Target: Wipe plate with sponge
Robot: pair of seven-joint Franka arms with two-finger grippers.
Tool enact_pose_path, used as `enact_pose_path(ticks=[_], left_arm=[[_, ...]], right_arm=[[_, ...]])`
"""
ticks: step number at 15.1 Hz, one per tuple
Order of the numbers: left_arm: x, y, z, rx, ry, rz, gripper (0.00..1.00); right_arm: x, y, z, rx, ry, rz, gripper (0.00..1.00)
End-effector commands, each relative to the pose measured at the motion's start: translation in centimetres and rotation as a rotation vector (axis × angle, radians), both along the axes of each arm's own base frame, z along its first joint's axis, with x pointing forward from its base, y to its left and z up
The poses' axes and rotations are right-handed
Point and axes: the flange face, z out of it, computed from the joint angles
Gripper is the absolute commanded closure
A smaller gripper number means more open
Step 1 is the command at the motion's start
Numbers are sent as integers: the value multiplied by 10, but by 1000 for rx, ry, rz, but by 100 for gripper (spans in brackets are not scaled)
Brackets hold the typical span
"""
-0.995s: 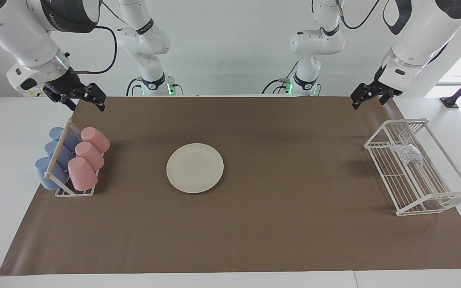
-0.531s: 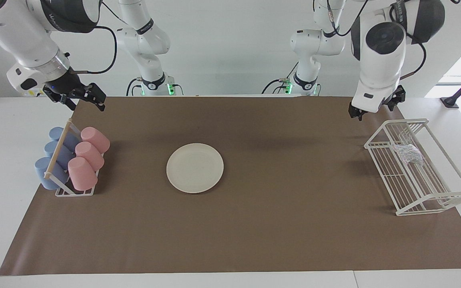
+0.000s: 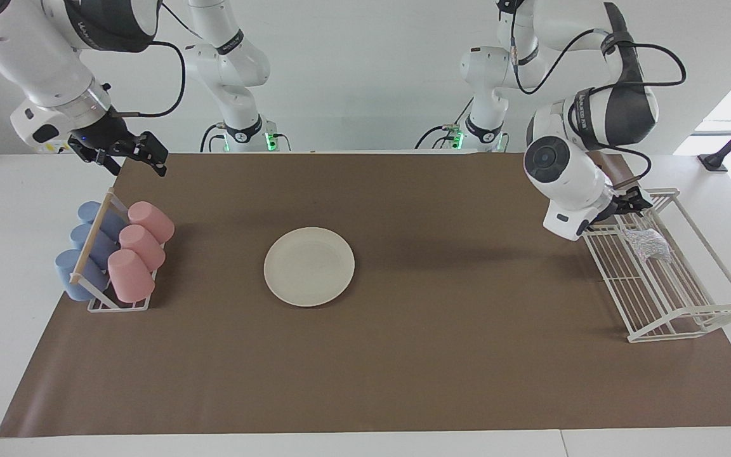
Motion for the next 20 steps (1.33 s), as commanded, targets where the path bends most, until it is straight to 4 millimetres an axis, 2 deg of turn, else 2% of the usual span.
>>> enact_pose_path(ticks=[1, 3, 4, 7, 13, 20], left_arm=[[24, 16, -24, 53, 2, -27, 0], [31, 19, -25, 55, -3, -29, 0], [33, 28, -26, 59, -4, -26, 0], [39, 39, -26, 62, -18, -41, 0], [55, 40, -35, 60, -27, -45, 0], [52, 49, -38, 69, -10, -17, 0]], right_arm=[[-3, 0, 1, -4, 11, 15, 0], [-3, 0, 1, -5, 11, 15, 0], [-3, 0, 1, -4, 11, 15, 0], [-3, 0, 1, -4, 11, 15, 0], [-3, 0, 1, -4, 11, 15, 0], [-3, 0, 1, -4, 11, 15, 0]])
